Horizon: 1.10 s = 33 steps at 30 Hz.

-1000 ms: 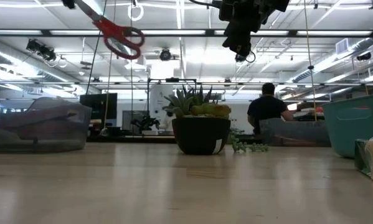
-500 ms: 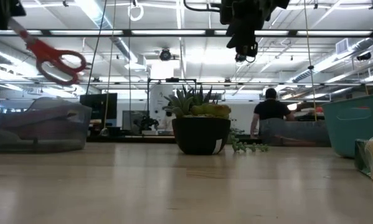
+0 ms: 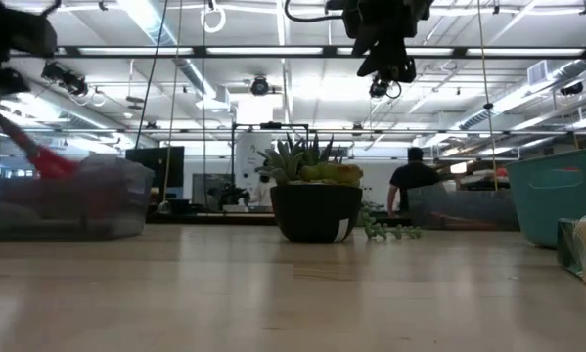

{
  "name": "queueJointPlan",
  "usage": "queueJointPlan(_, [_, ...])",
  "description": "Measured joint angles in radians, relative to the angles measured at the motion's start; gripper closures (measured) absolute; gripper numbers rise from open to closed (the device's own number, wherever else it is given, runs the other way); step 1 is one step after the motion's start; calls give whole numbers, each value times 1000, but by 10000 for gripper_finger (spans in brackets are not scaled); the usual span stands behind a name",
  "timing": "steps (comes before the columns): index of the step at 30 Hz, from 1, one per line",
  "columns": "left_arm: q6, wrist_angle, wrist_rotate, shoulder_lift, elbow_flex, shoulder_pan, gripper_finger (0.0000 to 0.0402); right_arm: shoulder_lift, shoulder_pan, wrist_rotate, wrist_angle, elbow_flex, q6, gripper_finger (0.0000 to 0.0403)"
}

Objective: Sort crayons/erasers/pens/pencils in bins
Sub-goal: Put the orange scissor into the bottom black bin, then put the yellow crayon box into the middle left black bin

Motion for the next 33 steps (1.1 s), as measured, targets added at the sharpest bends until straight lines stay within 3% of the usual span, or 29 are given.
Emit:
queueJointPlan(5, [-69,86,9,6,-66,-1,340,0,42,7,24,0,84,258])
queueJointPlan(13, [-58,117,4,7,-63,-2,245,0,122,51,48,0,172,258])
queueJointPlan(17, [-77,119,-7,6,-32,-2,218,0,179,48,13,0,220,258])
queueJointPlan(22, [-54,157,-44,6,36,-2,220,0,275,47,-27,0,270,258])
queueJointPlan(26, [61,317,-140,12,102,-2,241,0,373,48,-75,0,273,258])
queueJointPlan(33, [133,659,-249,118,128,38,270,0,584,136,-249,0,-87,257])
